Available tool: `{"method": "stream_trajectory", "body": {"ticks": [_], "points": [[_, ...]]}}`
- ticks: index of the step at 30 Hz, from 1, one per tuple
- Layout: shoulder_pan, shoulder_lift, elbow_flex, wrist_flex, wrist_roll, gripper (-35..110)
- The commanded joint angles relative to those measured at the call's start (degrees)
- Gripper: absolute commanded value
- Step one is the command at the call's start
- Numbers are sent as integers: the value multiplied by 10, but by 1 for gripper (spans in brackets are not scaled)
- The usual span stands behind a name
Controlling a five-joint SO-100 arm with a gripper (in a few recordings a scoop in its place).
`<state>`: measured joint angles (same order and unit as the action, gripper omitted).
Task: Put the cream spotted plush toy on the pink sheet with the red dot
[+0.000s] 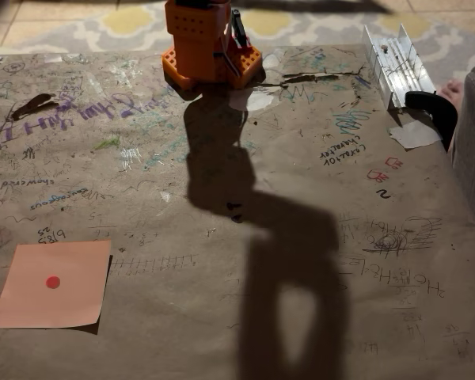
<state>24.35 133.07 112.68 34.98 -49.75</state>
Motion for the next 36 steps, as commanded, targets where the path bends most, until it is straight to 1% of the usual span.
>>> {"method": "stream_trajectory", "body": {"ticks": [1,3,4,5,8,12,14,17,20,22,25,28,30,31,32,36], "points": [[25,20,167,-99,-199,19],[25,76,275,-183,-234,20],[19,104,314,-212,-241,20],[11,130,337,-219,-241,20],[-14,203,350,-164,-231,20],[-38,306,374,-117,-209,20],[-49,384,423,-98,-197,19],[-77,524,531,-91,-156,13],[-104,593,606,-89,-71,0],[-111,601,642,-90,-6,0],[-113,602,701,-113,133,0],[-124,603,701,-37,314,0],[-149,603,701,24,387,0],[-162,603,701,52,412,0],[-168,605,701,54,439,0],[-162,605,701,52,455,0]]}}
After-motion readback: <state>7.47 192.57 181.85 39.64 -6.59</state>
